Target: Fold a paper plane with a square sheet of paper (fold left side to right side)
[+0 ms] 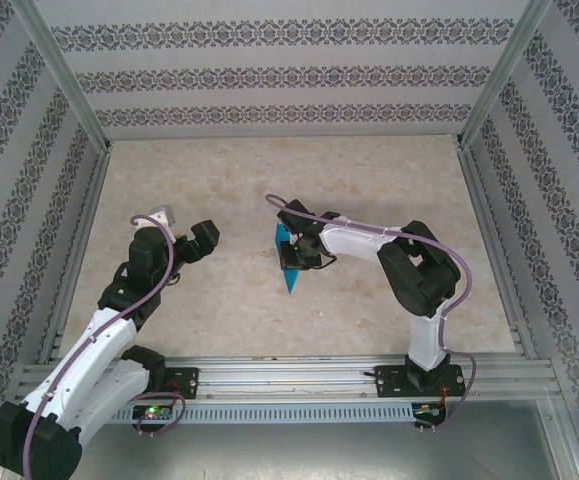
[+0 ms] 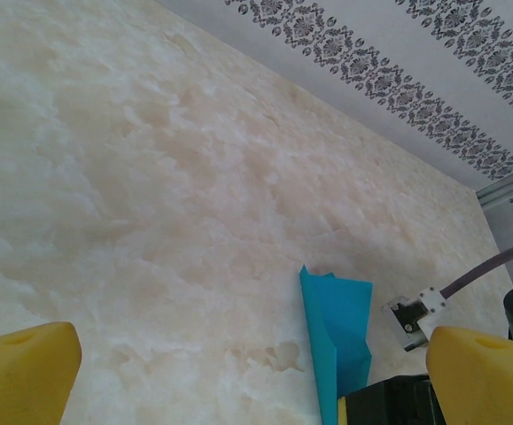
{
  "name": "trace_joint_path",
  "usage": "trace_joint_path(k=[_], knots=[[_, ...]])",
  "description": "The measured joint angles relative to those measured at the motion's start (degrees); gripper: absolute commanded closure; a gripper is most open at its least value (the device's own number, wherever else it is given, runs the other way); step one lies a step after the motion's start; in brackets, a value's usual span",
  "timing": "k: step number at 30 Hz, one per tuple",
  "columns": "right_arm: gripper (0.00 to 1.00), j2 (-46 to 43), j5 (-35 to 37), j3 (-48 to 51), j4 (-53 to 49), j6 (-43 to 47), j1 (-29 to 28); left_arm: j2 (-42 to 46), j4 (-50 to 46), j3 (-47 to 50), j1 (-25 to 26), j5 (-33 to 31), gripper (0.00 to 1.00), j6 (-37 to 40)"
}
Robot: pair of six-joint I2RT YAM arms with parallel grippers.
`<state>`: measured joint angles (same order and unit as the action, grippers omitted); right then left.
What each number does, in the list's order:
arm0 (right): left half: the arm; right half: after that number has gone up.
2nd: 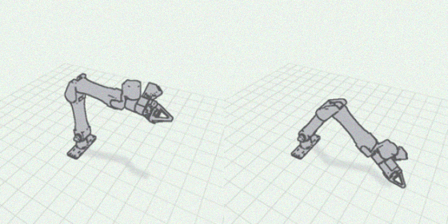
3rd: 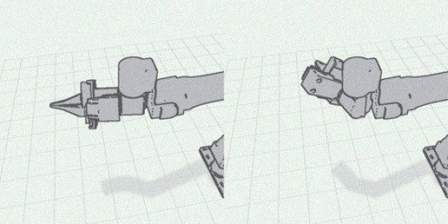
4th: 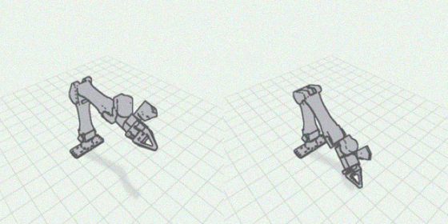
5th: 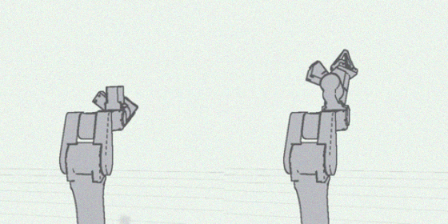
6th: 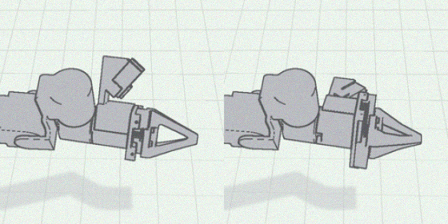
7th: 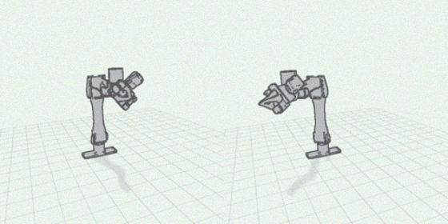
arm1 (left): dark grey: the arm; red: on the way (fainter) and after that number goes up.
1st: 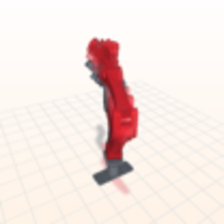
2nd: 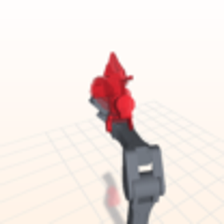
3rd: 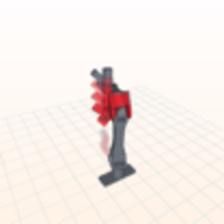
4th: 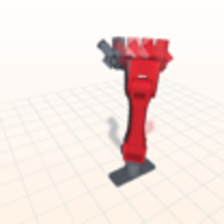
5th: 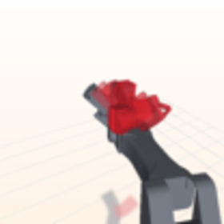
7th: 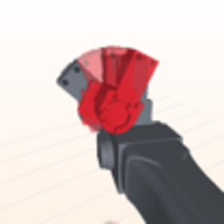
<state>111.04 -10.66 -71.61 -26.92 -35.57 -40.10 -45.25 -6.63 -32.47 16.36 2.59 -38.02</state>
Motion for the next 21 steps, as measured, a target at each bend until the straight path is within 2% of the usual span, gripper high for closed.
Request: trace_joint_path(k=[8, 16, 21], knots=[[0.85, 1.77, 2.27, -2.43, -2.25, 0.02, -1.09, 0.0, -0.02, 0.11, 0.0, 0.0, 0.0, -0.02], [0.99, 1.95, 4.42, -3.26, -3.87, 0.85, -1.42, 0.07, -0.02, 0.26, -0.07, 0.0, 0.0, -0.02], [1.0, -0.26, 6.88, -3.34, -6.36, 1.86, -0.96, 0.28, -0.02, 0.33, -0.52, 0.02, 0.0, -0.02]])
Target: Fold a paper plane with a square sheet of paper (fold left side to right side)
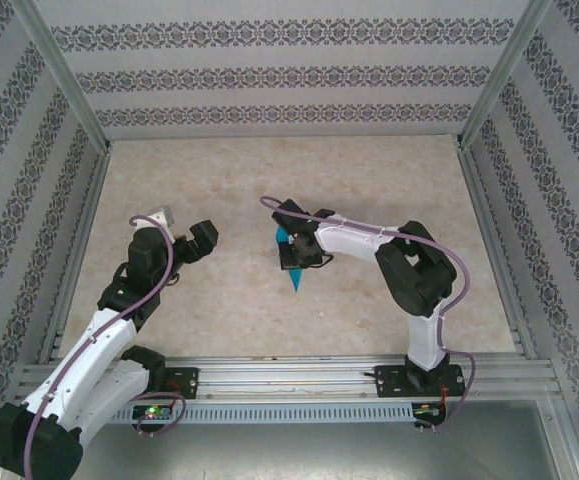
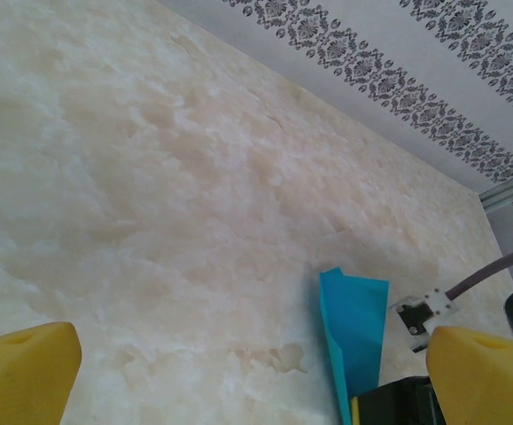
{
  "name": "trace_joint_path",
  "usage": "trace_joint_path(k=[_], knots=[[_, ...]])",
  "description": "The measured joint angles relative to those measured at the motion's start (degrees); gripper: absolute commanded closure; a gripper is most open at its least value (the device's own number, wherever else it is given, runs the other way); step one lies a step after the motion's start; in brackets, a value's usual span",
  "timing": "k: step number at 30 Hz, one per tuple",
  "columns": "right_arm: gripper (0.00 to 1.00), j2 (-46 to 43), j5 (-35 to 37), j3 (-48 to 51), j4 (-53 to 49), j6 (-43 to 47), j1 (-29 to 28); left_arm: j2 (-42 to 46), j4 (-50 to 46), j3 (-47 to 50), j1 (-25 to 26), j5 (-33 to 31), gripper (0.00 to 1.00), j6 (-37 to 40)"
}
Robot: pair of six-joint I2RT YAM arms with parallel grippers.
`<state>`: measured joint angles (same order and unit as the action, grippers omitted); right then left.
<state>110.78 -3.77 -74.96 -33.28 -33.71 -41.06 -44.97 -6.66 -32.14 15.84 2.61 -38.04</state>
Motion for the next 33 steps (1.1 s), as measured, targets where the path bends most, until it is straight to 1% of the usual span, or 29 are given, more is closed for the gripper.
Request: trace_joint_path(k=[5, 12, 19, 26, 29, 33], knots=[[1.0, -2.67, 1.95, -2.78, -3.72, 2.51, 2.78, -0.02, 0.11, 0.48, -0.2, 0.37, 0.0, -0.2], [1.0, -1.51, 4.87, -9.49, -8.98, 5.16, 8.33, -1.75, 0.61, 1.7, -0.22, 1.97, 0.0, -1.31], [1.0, 8.13, 6.43, -22.49, -14.78, 7.17, 10.73, -2.45, 1.97, 1.73, -0.22, 3.04, 0.0, -1.88], [1.0, 20.2, 7.63, -38.88, -22.47, 8.85, 11.61, -2.51, 2.1, 1.73, -0.22, 3.43, 0.0, -2.34], [1.0, 23.58, 7.65, -43.6, -24.7, 8.87, 11.72, -2.67, 2.1, 1.81, -0.22, 3.45, 0.0, -2.6], [1.0, 26.49, 8.31, -47.23, -26.84, 8.68, 11.72, -2.73, 2.1, 1.84, -0.24, 3.45, 0.0, -2.71]])
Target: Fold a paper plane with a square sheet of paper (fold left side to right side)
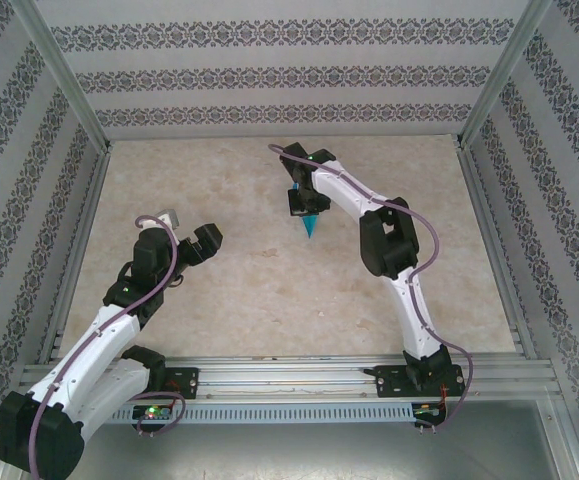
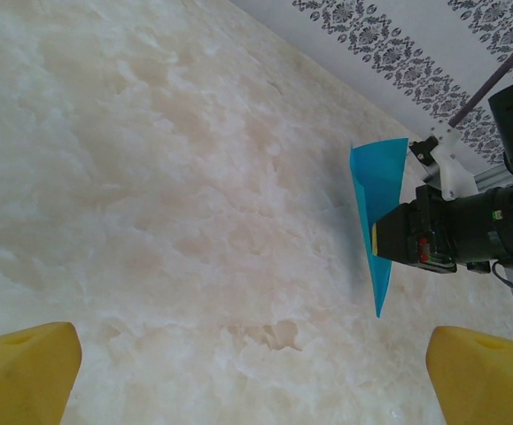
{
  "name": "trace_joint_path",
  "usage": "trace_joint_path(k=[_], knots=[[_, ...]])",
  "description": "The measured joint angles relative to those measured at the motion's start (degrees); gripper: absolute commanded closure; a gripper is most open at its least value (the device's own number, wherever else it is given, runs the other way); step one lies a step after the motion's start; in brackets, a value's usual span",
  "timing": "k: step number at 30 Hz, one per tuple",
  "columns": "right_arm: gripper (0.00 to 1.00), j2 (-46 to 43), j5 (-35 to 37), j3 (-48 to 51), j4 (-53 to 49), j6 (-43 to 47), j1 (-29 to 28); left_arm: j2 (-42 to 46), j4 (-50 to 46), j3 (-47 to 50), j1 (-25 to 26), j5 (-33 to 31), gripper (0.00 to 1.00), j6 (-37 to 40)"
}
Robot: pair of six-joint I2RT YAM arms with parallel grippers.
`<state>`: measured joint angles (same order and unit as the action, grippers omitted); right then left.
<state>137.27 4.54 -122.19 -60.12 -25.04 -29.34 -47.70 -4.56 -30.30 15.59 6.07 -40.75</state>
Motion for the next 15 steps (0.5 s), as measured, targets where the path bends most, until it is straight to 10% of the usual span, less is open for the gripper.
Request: trace_joint_path(k=[15], knots=[[1.0, 4.46, 1.25, -2.21, -1.38, -0.72, 0.0, -0.59, 0.02, 0.0, -0.35, 0.9, 0.0, -0.09]])
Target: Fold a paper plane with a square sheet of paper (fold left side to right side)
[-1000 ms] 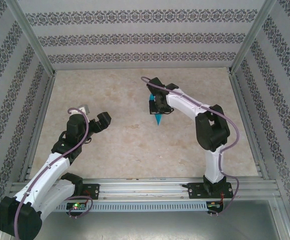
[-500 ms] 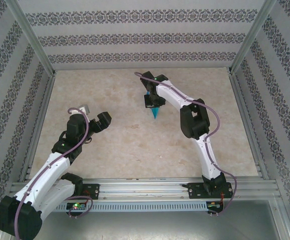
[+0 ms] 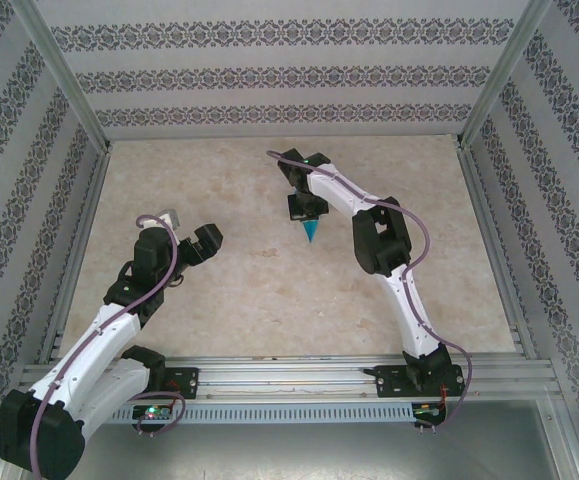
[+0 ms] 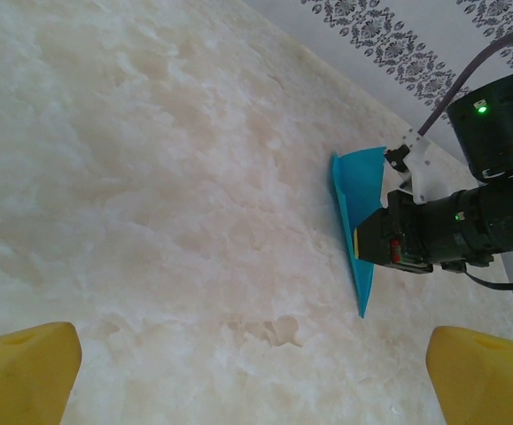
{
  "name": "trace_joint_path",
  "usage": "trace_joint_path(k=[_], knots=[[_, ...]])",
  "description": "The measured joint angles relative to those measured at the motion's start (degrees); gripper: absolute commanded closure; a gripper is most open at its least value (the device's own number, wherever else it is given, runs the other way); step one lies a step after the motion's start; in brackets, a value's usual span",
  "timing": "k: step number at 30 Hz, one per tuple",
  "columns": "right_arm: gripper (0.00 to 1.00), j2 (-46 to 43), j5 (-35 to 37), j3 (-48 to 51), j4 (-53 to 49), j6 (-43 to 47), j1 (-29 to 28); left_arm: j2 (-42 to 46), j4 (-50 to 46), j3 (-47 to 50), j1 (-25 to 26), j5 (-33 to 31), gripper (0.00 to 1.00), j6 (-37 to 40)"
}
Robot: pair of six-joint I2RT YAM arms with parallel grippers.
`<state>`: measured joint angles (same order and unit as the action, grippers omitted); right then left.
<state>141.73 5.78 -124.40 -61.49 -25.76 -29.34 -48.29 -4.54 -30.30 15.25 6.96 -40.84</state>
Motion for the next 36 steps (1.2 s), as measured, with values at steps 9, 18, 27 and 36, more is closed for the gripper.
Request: trace_joint_path(k=[9, 18, 27, 36], knots=[[0.9, 0.09, -0.28, 0.0, 0.02, -1.05, 0.35, -0.04, 0.0, 0.0, 0.0, 0.15, 0.0, 0.0], [0.73, -0.68, -1.22, 2.01, 1.97, -2.05, 0.76, -0.02, -0.04, 0.0, 0.0, 0.13, 0.0, 0.02], [0.61, -2.1, -1.97, 4.37, 3.82, -2.51, 1.27, 0.02, -0.11, -0.02, 0.0, 0.13, 0.0, 0.04], [0.62, -4.35, -3.23, 7.34, 5.68, -2.51, 1.46, 0.02, -0.13, -0.02, 0.0, 0.13, 0.0, 0.04]])
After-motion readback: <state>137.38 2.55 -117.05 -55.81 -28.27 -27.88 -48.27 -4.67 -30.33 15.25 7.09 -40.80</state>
